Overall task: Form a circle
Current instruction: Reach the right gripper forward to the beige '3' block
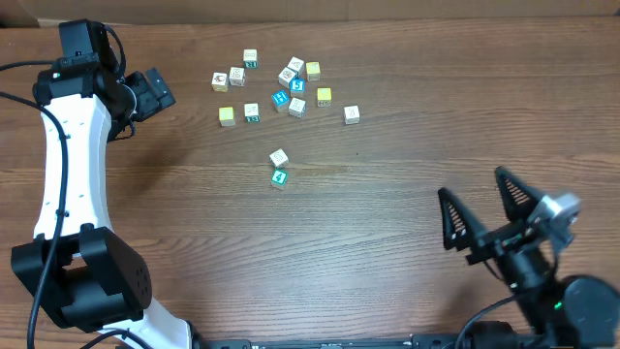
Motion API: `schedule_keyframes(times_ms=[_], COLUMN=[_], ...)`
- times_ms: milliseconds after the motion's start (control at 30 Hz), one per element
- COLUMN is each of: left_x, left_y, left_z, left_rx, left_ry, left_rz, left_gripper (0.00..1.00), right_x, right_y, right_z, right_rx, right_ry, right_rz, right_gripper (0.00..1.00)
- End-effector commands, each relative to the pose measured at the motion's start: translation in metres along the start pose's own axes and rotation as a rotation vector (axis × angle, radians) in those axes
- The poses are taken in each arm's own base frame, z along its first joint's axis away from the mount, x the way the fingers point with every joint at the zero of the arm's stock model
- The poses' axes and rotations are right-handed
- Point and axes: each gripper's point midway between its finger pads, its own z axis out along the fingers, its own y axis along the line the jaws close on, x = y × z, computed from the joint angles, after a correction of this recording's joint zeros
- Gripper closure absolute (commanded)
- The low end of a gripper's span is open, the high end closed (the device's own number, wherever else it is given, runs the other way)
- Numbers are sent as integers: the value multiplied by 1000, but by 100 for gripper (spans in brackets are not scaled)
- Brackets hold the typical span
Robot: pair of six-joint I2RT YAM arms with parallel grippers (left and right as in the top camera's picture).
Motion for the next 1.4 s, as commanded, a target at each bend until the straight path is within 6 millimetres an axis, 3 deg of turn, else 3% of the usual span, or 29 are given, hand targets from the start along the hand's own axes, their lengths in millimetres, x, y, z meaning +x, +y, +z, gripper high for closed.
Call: schedule_keyframes(times_ms=[0, 200, 333, 533, 700, 967, 1133, 1200, 1300, 1367], left_x=[1, 1, 1, 1, 1, 1, 1, 1, 1, 1], left_y=[-2, -2, -2, -2, -2, -2, -2, -2, -2, -2], left_z=[2, 2, 2, 2, 2, 2, 2, 2, 2, 2], left_rx=[9, 9, 9, 9, 9, 9, 9, 9, 9, 9], left_ry=[8, 8, 8, 8, 8, 8, 8, 8, 8, 8], left_rz=[-4, -4, -4, -4, -4, -4, -4, -4, -4, -4], left_gripper=[0, 0, 0, 0, 0, 0, 0, 0, 1, 1], right_x=[-30, -77, -98, -103, -64, 29, 61, 73, 95, 114], right_y=[5, 5, -2, -21, -29, -44, -53, -54, -68, -74], right_z=[14, 52, 84, 135, 179, 234, 264, 272, 281, 285], right_rx=[16, 58, 96, 142, 118, 134, 123, 107, 158, 185], right_ry=[67, 244, 393, 588, 743, 953, 969, 980, 1012, 1038], right_rz=[30, 35, 71, 158, 160, 127, 139, 152, 129, 104], right_gripper=[0, 0, 0, 0, 0, 0, 0, 12, 45, 53])
